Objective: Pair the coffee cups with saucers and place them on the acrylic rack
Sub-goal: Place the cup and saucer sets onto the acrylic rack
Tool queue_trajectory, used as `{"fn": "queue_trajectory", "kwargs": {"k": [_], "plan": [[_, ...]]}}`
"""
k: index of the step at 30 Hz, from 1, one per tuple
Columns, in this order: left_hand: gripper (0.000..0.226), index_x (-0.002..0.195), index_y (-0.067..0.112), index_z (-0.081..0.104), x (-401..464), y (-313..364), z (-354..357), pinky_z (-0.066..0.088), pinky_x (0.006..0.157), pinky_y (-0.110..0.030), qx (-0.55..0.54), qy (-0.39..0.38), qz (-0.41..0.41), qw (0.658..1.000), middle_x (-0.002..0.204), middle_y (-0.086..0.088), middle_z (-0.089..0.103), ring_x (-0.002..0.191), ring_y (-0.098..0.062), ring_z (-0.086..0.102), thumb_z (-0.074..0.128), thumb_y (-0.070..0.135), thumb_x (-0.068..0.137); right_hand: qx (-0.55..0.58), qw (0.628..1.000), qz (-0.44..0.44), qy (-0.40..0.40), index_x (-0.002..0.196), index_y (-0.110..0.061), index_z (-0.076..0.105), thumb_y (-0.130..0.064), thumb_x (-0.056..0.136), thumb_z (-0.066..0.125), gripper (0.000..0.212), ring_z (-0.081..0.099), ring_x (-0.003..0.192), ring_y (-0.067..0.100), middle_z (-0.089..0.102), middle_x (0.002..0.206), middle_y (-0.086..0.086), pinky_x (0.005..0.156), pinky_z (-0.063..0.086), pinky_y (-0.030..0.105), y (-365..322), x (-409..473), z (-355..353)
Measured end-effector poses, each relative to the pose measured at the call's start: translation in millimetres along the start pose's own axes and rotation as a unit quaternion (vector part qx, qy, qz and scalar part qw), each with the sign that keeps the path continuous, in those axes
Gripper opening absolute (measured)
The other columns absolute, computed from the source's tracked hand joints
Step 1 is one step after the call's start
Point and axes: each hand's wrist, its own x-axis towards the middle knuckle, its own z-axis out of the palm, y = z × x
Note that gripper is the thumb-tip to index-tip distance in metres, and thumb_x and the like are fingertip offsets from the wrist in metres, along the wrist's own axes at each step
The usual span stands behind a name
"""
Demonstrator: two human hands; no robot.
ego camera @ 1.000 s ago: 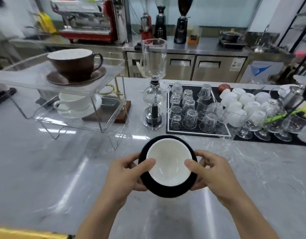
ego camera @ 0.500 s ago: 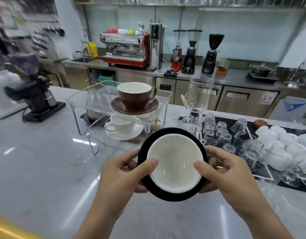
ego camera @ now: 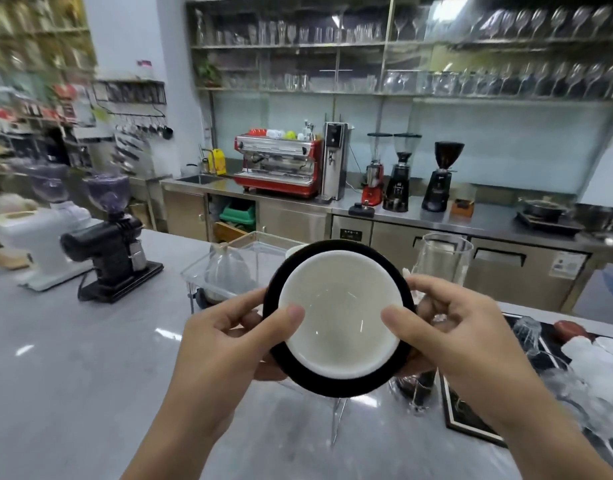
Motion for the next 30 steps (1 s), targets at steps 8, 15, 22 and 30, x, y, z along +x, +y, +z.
{"fn": "queue_trajectory", "kwargs": {"k": [8,15,22,30], "plan": [[0.047,0.101,0.023,0.08,63.4,52.8,-25.1,0.065,0.058,-0.041,0.012,0.001,0.084,0.996,0.08,-0.026,0.071,0.053,-0.021,0.071,0.08,0.04,0.057,-0.056,0.996,-0.061,-0.03,0.1,-0.023,0.074,-0.031,0.076,0.079,0.026,0.075,0.072,0.036,0.069,0.089,0.032,0.06,0.064,0.045,-39.8,83.3,24.6],[0.045,0.103,0.018,0.079,128.8,71.3,-46.6,0.065,0.062,-0.039,0.039,0.006,0.095,0.995,0.076,-0.015,0.078,0.06,-0.024,0.074,0.081,0.04,0.063,-0.091,0.991,-0.051,-0.083,0.109,-0.016,0.07,-0.029,0.083,0.076,0.029,0.077,0.071,0.026,0.08,0.086,0.01,0.065,0.065,0.037,-56.1,162.8,46.9],[0.027,0.096,0.011,0.079,188.1,57.8,-62.6,0.065,0.059,-0.035,0.081,0.025,0.042,0.996,0.072,-0.013,0.078,0.055,-0.021,0.073,0.082,0.031,0.078,-0.122,0.983,0.01,-0.139,0.111,-0.014,0.071,-0.03,0.086,0.074,0.029,0.076,0.067,0.02,0.08,0.09,0.01,0.07,0.064,0.036,-37.5,233.3,70.8],[0.034,0.092,0.011,0.078,236.5,26.9,-72.7,0.065,0.074,-0.039,0.172,0.0,-0.02,0.985,0.079,-0.01,0.081,0.077,-0.028,0.079,0.083,0.04,0.076,-0.144,0.968,0.092,-0.185,0.113,-0.01,0.069,-0.026,0.083,0.078,0.035,0.077,0.077,0.025,0.079,0.097,0.012,0.082,0.062,0.044,0.7,287.1,84.0]]}}
